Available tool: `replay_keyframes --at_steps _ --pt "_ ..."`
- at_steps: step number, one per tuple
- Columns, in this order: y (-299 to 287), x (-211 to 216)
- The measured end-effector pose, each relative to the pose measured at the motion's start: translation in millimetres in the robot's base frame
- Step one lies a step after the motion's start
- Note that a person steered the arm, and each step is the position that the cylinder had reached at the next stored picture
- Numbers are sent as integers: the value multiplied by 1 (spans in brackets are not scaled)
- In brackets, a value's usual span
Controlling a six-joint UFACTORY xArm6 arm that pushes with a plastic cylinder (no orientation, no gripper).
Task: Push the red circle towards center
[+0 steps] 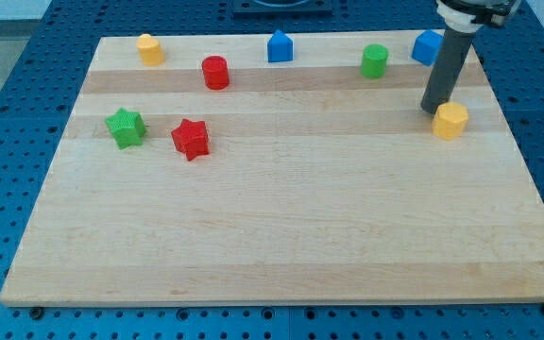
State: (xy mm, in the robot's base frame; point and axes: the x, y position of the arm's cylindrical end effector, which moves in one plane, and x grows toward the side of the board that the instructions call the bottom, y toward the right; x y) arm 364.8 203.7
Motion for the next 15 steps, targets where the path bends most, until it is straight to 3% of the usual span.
replay_keyframes --at_steps 3,8,10,12,15 --pt "-25 -2" --pt "-318 -16" --pt "-401 -47" --pt "-402 -87" --pt "-343 -92"
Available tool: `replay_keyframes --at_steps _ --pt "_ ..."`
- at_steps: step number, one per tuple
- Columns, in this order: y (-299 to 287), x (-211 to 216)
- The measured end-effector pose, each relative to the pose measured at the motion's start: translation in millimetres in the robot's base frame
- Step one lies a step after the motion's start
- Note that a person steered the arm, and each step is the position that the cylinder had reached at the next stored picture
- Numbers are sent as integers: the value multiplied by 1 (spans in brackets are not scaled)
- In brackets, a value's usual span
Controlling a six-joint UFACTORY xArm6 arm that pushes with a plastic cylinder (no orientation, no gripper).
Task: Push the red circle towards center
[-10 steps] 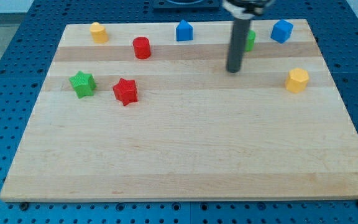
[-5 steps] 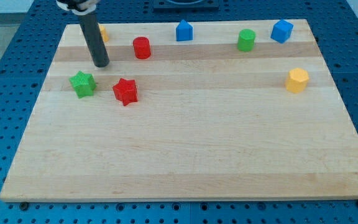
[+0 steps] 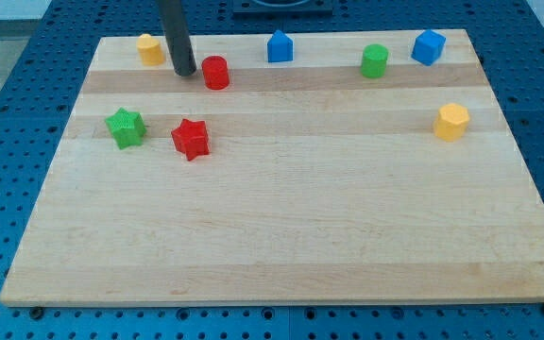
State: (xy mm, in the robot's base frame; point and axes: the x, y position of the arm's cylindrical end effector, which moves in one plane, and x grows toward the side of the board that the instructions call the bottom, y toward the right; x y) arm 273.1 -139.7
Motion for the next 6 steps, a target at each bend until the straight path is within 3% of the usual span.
replay_keyframes --at_steps 3,6 --pt "78 4" --pt "130 47"
